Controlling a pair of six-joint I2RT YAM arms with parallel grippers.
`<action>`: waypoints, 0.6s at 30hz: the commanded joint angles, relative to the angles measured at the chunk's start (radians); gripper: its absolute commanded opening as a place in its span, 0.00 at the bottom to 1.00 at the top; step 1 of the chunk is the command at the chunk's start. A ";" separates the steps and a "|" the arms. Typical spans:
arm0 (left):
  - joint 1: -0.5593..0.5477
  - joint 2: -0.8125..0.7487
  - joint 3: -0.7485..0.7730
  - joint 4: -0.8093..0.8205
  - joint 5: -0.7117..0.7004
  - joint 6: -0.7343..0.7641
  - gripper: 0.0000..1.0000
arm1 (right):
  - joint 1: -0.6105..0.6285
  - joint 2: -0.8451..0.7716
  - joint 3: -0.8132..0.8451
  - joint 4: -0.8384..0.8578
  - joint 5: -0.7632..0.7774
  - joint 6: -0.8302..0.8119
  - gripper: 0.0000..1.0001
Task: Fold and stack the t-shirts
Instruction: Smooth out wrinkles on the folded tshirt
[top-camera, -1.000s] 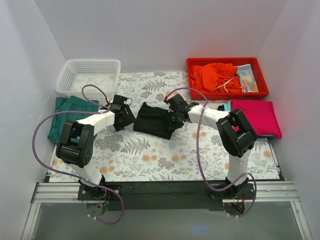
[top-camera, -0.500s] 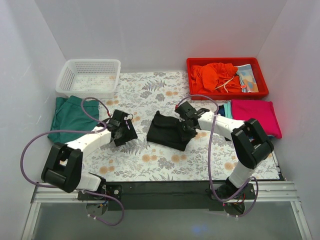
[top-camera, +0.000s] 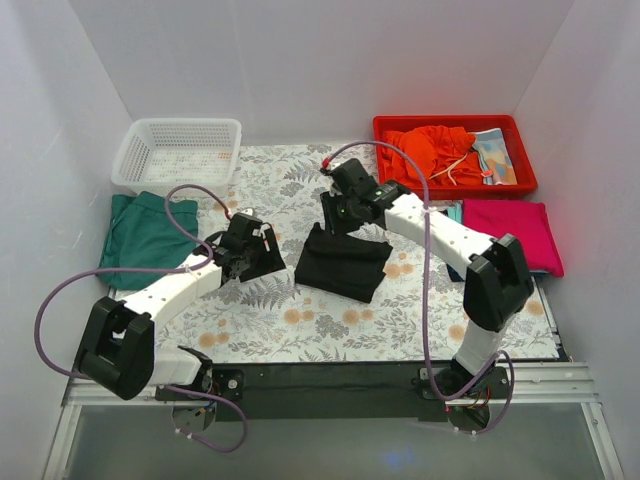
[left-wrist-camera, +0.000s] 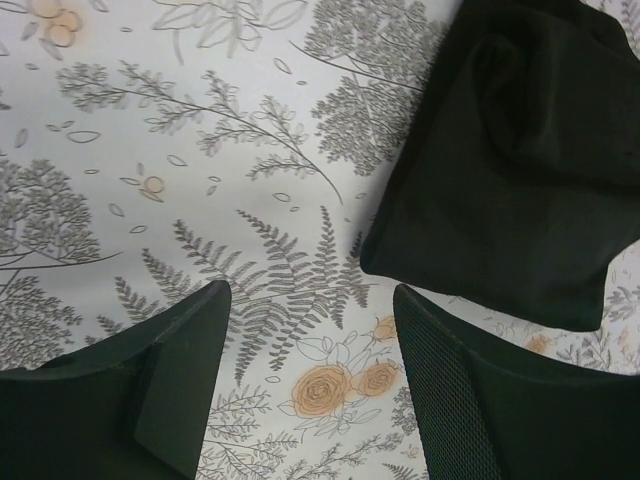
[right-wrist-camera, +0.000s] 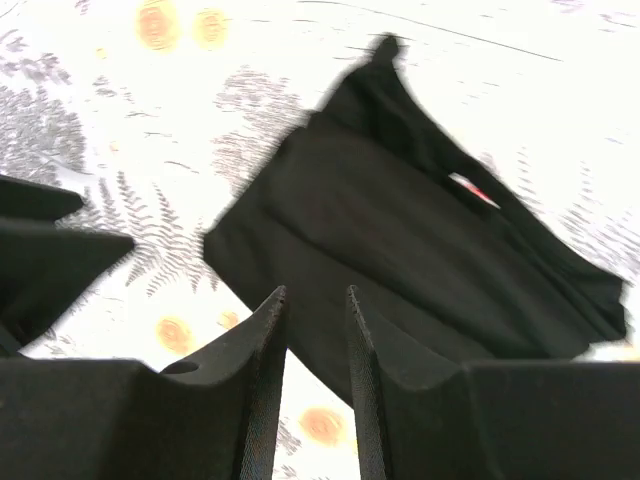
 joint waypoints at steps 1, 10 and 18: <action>-0.044 0.022 0.028 0.072 0.031 0.033 0.64 | 0.053 0.129 0.095 -0.009 -0.091 0.009 0.36; -0.098 0.202 0.105 0.022 -0.171 0.008 0.64 | 0.090 0.251 0.198 -0.009 -0.149 0.052 0.36; -0.145 0.330 0.117 0.049 -0.201 -0.016 0.65 | 0.086 0.317 0.238 -0.041 -0.074 0.051 0.36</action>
